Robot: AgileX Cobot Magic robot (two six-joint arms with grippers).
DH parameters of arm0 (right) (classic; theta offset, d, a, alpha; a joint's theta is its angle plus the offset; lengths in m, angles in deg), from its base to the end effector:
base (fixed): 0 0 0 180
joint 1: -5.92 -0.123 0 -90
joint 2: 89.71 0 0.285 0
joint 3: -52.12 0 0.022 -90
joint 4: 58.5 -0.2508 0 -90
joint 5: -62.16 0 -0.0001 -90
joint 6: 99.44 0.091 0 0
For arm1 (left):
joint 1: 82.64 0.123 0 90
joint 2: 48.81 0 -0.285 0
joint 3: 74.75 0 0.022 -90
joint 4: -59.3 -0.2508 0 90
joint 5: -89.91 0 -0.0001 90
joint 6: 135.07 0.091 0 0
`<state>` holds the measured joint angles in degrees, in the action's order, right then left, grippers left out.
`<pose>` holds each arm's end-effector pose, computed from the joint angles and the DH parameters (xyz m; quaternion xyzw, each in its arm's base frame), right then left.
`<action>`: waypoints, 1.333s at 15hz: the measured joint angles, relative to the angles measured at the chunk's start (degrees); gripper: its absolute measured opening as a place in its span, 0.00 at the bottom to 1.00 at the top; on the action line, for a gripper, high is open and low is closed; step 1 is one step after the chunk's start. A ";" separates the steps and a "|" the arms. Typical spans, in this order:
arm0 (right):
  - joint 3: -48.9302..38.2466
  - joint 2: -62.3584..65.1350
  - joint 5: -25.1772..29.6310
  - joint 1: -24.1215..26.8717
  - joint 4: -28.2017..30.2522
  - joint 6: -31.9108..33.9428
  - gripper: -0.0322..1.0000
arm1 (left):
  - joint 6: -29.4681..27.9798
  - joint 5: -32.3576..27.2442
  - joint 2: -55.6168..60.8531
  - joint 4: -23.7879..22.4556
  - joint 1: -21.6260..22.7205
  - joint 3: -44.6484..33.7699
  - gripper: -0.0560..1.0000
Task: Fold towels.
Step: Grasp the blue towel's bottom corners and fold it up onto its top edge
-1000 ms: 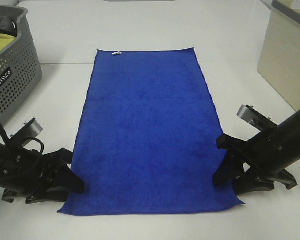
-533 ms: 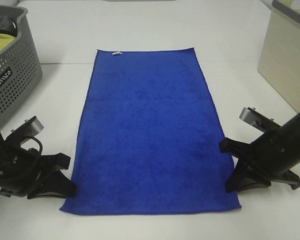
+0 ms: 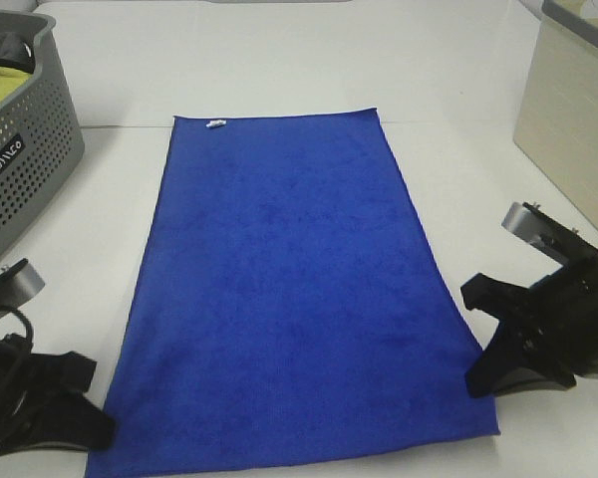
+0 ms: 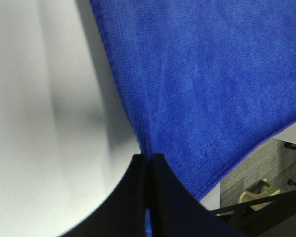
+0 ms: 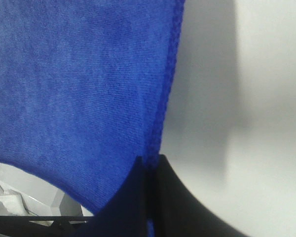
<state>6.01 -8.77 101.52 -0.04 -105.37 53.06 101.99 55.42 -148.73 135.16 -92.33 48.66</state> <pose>0.2084 0.0642 0.1309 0.0399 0.9693 0.2424 0.0092 0.1765 -0.0809 0.1087 -0.0171 0.9514 -0.3032 0.0504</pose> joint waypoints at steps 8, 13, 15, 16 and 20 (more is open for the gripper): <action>-2.46 9.11 0.63 0.00 2.35 1.26 0.03 | -8.37 -2.81 14.32 -0.52 0.00 -5.27 0.05; 20.05 -0.11 4.01 0.00 8.94 4.53 0.03 | -13.41 3.55 9.11 -3.61 0.00 10.60 0.05; 31.91 -7.05 7.79 0.00 11.97 6.99 0.03 | -14.21 3.84 3.09 -5.33 0.00 19.42 0.05; 37.64 -10.60 9.34 0.00 13.58 8.31 0.03 | -14.84 3.95 0.69 -6.30 0.00 23.32 0.05; 64.80 -27.62 15.13 0.00 17.13 12.95 0.03 | -22.86 4.93 -13.87 -16.50 0.00 44.00 0.05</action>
<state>70.81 -36.38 116.64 -0.04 -88.24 66.01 79.13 60.35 -162.59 118.66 -92.33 92.67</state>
